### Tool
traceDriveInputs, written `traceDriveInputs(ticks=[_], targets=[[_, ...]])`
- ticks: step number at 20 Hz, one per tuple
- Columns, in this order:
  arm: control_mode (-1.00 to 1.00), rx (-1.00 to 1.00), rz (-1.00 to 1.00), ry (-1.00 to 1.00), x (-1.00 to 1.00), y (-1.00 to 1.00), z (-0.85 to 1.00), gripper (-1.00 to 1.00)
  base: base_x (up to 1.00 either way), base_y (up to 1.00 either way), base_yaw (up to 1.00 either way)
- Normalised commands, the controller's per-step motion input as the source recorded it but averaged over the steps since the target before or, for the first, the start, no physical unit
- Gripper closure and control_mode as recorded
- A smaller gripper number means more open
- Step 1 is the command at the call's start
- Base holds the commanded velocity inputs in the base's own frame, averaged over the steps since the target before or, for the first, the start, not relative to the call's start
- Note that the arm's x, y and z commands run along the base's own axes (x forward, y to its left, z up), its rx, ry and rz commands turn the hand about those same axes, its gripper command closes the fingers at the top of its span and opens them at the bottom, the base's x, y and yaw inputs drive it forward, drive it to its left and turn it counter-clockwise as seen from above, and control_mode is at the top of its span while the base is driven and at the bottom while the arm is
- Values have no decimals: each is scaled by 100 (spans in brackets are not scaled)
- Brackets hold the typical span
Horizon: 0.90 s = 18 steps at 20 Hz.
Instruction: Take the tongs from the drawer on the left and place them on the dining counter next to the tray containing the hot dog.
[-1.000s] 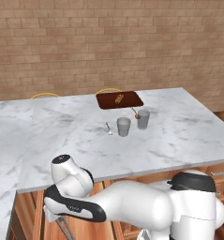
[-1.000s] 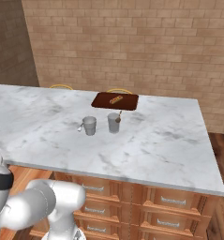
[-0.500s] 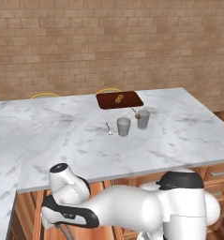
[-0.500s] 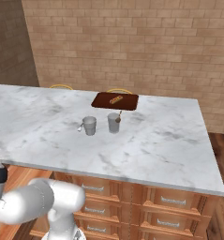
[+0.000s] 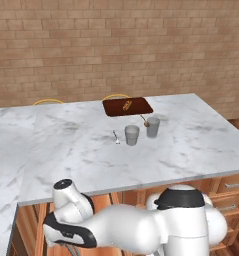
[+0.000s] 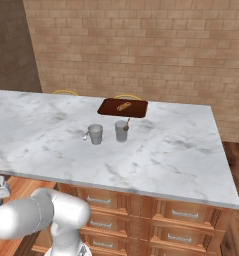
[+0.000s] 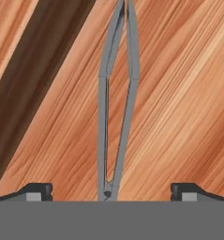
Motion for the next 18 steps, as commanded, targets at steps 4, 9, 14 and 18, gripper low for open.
traceDriveInputs(ticks=[4,9,14,18], targets=[[-100,0,0,0,4,3,-31,-100,0,0,0],[-100,0,0,0,3,1,-33,-100,0,0,0],[-100,0,0,0,6,4,-31,-100,0,0,0],[-100,0,-1,0,0,5,-34,-100,0,0,0]])
